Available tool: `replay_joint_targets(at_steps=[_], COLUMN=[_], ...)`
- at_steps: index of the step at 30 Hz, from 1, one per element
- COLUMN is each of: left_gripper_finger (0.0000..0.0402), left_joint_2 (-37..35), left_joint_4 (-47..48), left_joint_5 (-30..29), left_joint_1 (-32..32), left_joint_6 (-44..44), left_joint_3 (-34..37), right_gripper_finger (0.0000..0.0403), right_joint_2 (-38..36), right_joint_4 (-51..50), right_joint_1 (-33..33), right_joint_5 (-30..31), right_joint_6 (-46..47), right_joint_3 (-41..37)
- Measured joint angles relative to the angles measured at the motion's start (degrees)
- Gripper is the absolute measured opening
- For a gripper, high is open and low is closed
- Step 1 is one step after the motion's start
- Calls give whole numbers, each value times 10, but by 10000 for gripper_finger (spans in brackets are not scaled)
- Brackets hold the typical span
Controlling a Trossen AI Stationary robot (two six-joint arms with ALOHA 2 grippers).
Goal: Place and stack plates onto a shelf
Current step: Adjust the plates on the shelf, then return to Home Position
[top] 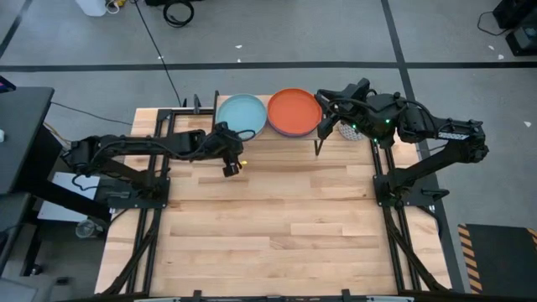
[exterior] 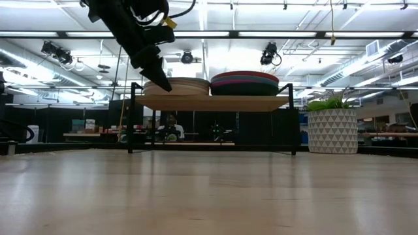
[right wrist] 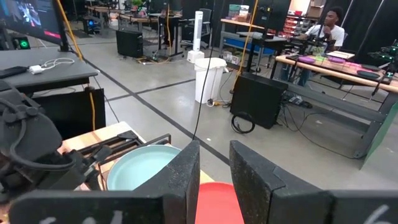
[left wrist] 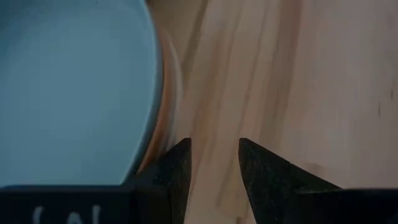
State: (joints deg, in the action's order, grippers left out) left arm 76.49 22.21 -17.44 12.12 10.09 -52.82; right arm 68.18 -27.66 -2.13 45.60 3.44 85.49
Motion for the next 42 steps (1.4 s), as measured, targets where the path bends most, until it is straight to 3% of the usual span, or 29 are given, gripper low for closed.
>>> replay_joint_targets(at_steps=[12,16,19,22,27,36,42], left_gripper_finger=[141,141,138,120,78,29,8], left_joint_2=[0,-9,-42,-88,-157,-262,-339], left_joint_4=[-10,-8,-16,-78,-148,-168,-209], left_joint_5=[10,45,94,134,140,148,164], left_joint_1=[36,30,25,20,6,-28,-28], left_joint_6=[-5,-22,-67,-99,-174,-252,-317], left_joint_3=[0,0,1,38,123,170,244], right_gripper_finger=[94,94,91,83,63,39,30], right_joint_2=[0,-7,-38,-75,-131,-238,-301], right_joint_4=[2,-19,-70,-78,-42,69,103], right_joint_1=[0,0,9,16,12,13,12], right_joint_5=[0,-6,-49,-64,-66,-84,-99], right_joint_6=[0,10,75,97,128,174,220], right_joint_3=[0,0,-6,-52,-164,-354,-463])
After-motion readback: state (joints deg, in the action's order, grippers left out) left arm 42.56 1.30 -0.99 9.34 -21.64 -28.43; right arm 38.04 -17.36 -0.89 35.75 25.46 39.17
